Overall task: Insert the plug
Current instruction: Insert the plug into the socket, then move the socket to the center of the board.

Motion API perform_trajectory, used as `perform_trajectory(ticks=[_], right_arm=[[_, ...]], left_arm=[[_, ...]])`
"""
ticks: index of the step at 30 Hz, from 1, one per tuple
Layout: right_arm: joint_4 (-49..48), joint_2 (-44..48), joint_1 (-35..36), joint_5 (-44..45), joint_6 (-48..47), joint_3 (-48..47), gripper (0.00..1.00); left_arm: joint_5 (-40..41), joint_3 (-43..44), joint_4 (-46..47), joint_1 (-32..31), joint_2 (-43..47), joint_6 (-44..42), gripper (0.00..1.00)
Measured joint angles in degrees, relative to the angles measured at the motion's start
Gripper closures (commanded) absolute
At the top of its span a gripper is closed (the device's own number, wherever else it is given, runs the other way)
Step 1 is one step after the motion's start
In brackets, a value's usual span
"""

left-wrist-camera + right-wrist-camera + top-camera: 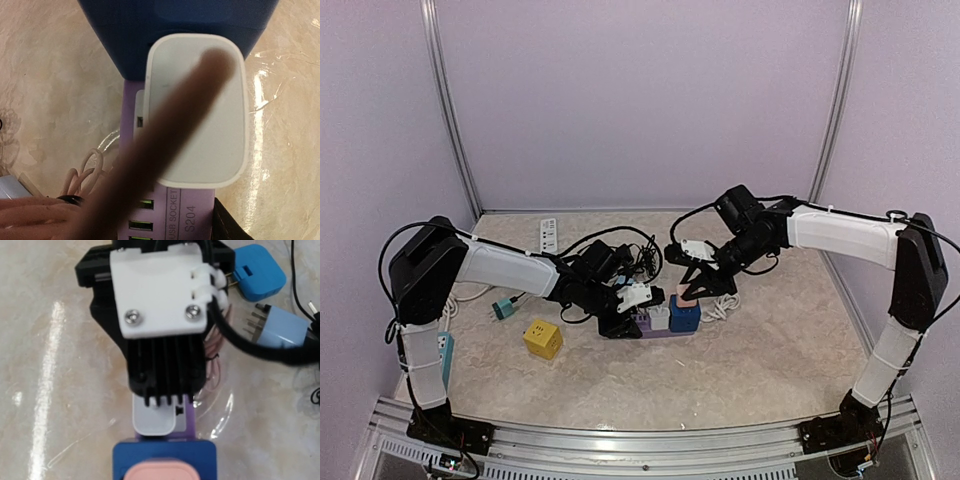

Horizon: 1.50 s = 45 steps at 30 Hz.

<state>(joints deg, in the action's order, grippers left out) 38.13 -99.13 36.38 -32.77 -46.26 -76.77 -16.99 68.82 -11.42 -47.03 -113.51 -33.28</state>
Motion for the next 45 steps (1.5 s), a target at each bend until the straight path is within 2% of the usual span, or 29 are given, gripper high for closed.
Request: perform_trajectory(ticks=[3,10,16,18,20,21,26,28,33,40,45], right_arm=[[0.2,-1.0,1.2,2.6,-0.6,-0.2,1.0],[-1.5,-0.2,1.2,2.8,-1.3,2.1,1.0],[-1.4,-1.3,0.7,1.6,-0.9,1.2,1.0],[-2.1,-0.4,0.6,1.6,-0.6,1.7,1.0],[-2.5,0.1,0.7,1.9,-0.3,2.2,1.0],[-2.7,0.3,0.7,2.1,-0.1,2.4,1.0],[-4.8,2.4,1.4,4.3,1.6,5.0,1.0],[-6.6,3.7,1.5,5.2,2.3,6.9,1.0],[-7.9,4.1,1.8,6.7,4.7,7.2,1.0],[-8.7,3.3,2.1,11.0,13.3,6.0,1.0],[-9.8,3.4,2.4,16.2,19.9,5.9,1.0]], left_arm=[[0.1,0.0,0.0,0.0,0.0,0.0,0.74],[0.3,0.0,-0.1,0.0,0.0,0.2,0.74],[0.4,0.0,-0.1,0.0,0.0,0.2,0.68],[0.5,0.0,-0.1,0.0,0.0,0.2,0.6],[0.7,0.1,-0.3,0.0,0.0,0.2,0.4],[0.8,0.3,-0.7,0.0,0.0,0.3,0.33],[5.4,2.4,-6.3,-0.3,-0.4,0.8,0.22],[7.1,2.9,-7.6,-0.4,-0.1,0.9,0.1],[11.0,2.8,-11.1,-0.7,3.9,1.5,0.09],[12.5,-2.4,-10.7,-0.6,15.8,2.4,0.09],[16.0,-5.5,-10.4,-0.3,19.1,3.6,0.09]])
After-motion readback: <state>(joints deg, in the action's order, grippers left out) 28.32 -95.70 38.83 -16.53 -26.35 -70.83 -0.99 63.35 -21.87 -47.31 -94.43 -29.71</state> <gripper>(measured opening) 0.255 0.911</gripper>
